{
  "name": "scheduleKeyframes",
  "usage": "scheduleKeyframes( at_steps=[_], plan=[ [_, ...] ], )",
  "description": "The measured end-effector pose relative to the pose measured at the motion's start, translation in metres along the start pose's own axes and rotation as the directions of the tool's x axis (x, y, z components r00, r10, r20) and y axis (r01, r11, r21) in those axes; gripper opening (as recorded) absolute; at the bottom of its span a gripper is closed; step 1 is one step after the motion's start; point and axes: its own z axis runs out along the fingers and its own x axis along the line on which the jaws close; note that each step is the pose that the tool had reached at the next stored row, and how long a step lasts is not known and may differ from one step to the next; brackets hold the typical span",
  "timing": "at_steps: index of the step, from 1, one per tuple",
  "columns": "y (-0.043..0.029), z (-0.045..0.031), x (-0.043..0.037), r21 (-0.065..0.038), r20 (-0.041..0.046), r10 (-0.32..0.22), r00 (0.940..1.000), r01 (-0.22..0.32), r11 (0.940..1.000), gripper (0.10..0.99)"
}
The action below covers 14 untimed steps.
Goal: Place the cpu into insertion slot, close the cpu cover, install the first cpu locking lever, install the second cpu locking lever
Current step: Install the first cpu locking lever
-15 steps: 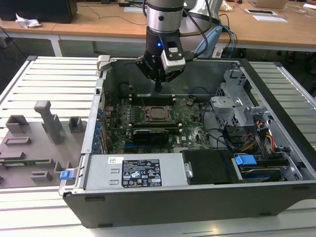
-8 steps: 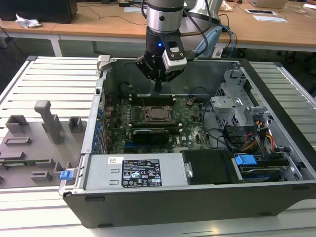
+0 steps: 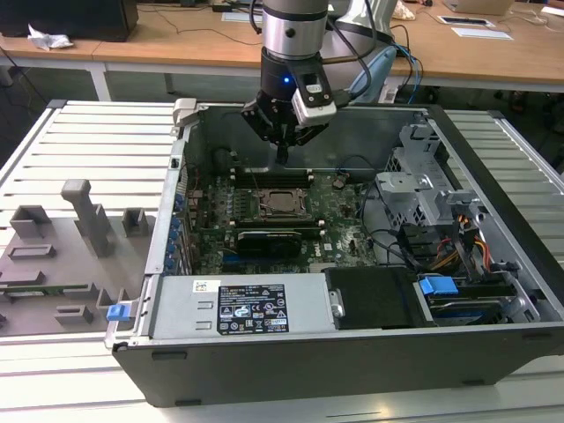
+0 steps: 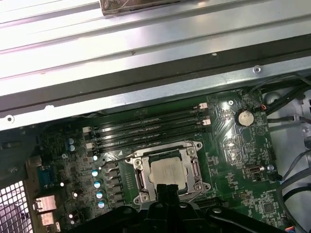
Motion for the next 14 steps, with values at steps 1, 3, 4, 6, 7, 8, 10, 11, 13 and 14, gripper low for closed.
scheduleKeyframes(
  at_steps=[1,3,4,6,7,8,10,11,13,14],
  plan=[
    [0.0,0.0,0.0,0.0,-0.0001,-0.008,1.0,0.008,1.0,0.106],
    [0.0,0.0,0.0,0.0,-0.0005,-0.028,0.9996,0.028,0.9996,0.106],
    [0.0,0.0,0.0,0.0,-0.0007,-0.037,0.9993,0.037,0.9993,0.106],
    [0.0,0.0,0.0,0.0,-0.0009,-0.047,0.9989,0.047,0.9989,0.106],
    [0.0,0.0,0.0,0.0,-0.001,-0.053,0.9986,0.053,0.9986,0.106],
    [0.0,0.0,0.0,0.0,-0.001,-0.058,0.9983,0.058,0.9983,0.106],
    [0.0,0.0,0.0,0.0,-0.0014,-0.077,0.997,0.077,0.997,0.106],
    [0.0,0.0,0.0001,0.0,-0.0018,-0.1,0.995,0.1,0.995,0.106],
    [0.0,0.0,0.0001,0.0,-0.0023,-0.132,0.9913,0.132,0.9913,0.106],
    [0.0,0.0,0.0,0.0,-0.0026,-0.146,0.9892,0.146,0.9892,0.106]
  ],
)
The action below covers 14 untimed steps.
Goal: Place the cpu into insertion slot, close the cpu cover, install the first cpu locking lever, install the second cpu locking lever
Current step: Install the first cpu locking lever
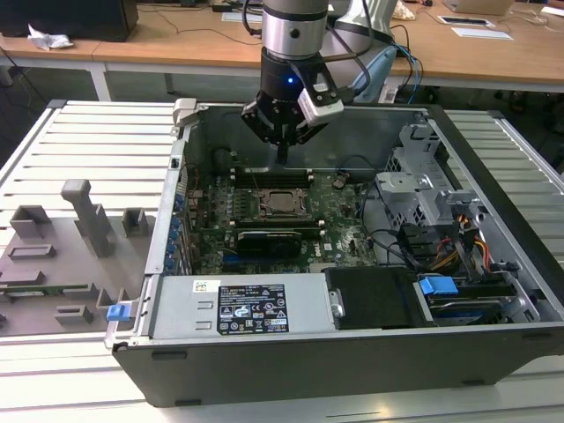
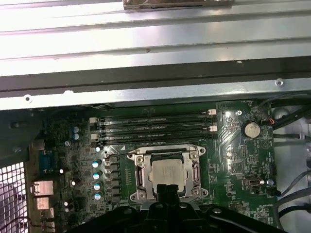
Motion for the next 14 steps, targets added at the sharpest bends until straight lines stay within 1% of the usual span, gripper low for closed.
scheduleKeyframes(
  at_steps=[5,8,14],
  plan=[
    [0.0,0.0,0.0,0.0,-0.0008,-0.046,0.9989,0.046,0.9989,0.106],
    [0.0,0.0001,0.0003,0.0,-0.0013,-0.078,0.997,0.078,0.997,0.106],
    [-0.0002,0.0001,0.004,0.0,-0.0014,-0.08,0.9968,0.08,0.9968,0.106]
  ],
)
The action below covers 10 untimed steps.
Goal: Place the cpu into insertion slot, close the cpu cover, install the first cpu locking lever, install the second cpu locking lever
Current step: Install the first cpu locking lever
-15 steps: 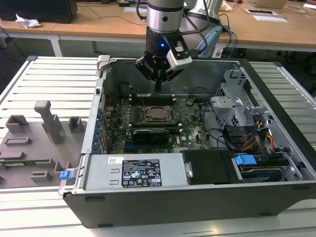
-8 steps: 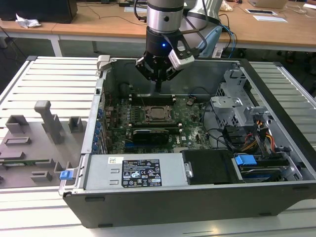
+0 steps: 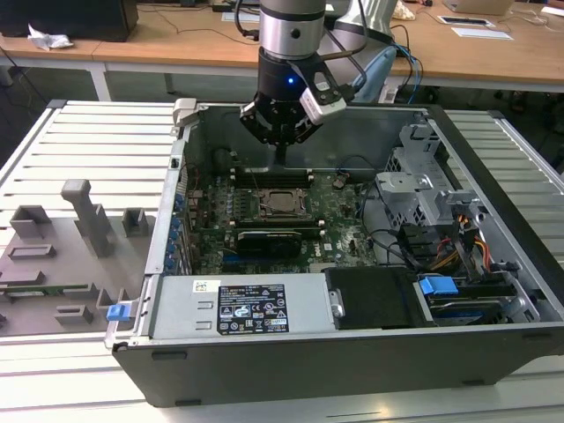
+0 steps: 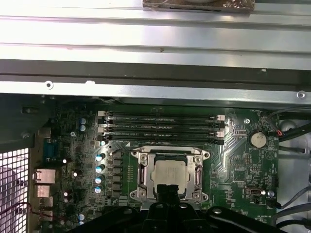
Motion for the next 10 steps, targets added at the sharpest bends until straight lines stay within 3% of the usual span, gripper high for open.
scheduleKeyframes(
  at_steps=[10],
  plan=[
    [0.0001,0.0002,0.0046,0.0,0.0,0.0,1.0,0.0,1.0,0.106]
  ],
)
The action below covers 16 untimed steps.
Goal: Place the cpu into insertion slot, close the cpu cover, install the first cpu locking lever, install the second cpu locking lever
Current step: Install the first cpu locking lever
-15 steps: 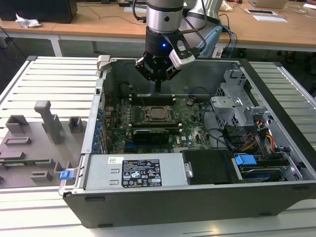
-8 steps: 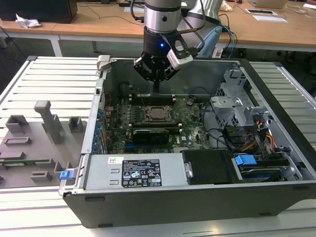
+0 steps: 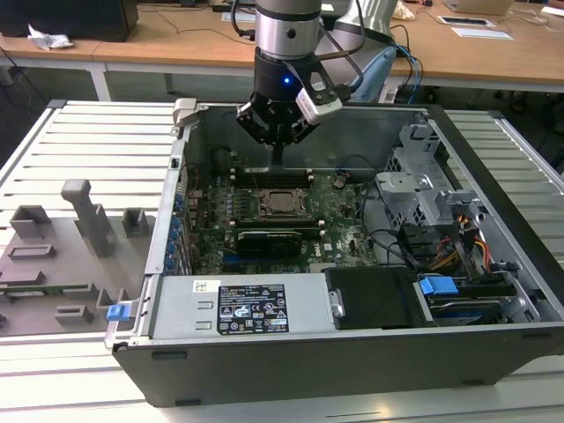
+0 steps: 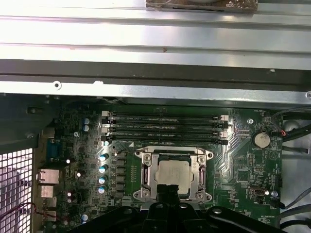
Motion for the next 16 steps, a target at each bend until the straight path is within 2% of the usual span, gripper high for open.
scheduleKeyframes(
  at_steps=[16],
  plan=[
    [0.0001,0.0001,0.0048,0.0,0.0,0.0,1.0,0.0,1.0,0.106]
  ],
)
